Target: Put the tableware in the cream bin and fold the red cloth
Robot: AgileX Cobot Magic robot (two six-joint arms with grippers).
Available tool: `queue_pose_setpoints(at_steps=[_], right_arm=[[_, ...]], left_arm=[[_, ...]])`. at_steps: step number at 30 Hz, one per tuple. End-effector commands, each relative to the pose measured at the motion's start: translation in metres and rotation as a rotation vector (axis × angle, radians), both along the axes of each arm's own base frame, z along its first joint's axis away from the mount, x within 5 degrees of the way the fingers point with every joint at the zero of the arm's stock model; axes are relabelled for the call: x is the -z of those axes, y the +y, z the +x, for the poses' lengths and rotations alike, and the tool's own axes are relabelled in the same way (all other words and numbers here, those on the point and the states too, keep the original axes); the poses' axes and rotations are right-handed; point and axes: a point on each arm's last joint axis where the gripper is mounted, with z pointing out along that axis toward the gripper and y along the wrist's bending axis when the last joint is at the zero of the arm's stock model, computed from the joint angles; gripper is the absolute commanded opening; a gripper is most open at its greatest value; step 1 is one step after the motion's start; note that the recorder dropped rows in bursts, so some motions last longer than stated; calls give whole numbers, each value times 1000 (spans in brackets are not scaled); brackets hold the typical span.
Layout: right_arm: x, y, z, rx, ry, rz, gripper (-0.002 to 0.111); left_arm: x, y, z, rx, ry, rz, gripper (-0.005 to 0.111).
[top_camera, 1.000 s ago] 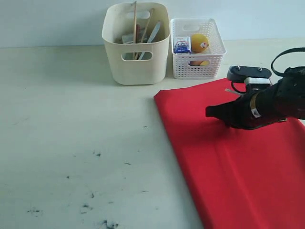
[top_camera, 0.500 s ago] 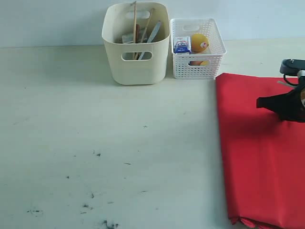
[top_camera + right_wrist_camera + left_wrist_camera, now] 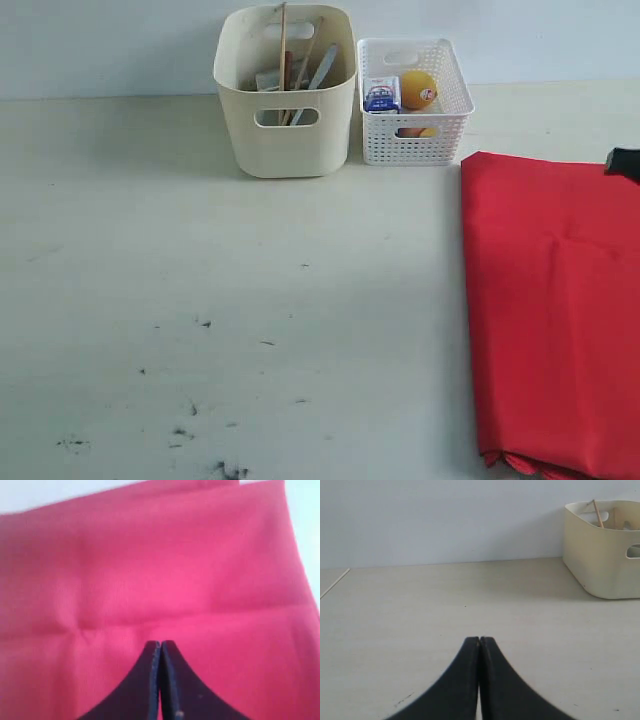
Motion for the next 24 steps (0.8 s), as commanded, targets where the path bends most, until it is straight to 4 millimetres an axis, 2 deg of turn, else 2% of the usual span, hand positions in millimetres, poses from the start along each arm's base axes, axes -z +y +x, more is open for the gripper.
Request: queue_pose_setpoints(at_steps=[1, 3, 7, 10, 14, 19, 24], right_arm=[[34, 8, -34, -23, 71, 70, 0], [52, 12, -44, -32, 74, 119, 0], [80, 17, -45, -38, 125, 170, 0], [102, 18, -42, -41, 188, 191, 0], [126, 19, -26, -43, 232, 208, 0], [135, 16, 1, -46, 239, 190, 0], [124, 10, 39, -63, 194, 137, 0]], left_arm=[[-1, 0, 0, -6, -8, -12, 3], [-1, 0, 0, -6, -8, -12, 3], [-1, 0, 0, -6, -8, -12, 3], [-1, 0, 0, -6, -8, -12, 3], [-1, 0, 0, -6, -8, -12, 3], [-1, 0, 0, -6, -8, -12, 3], [-1, 0, 0, -6, -8, -12, 3]])
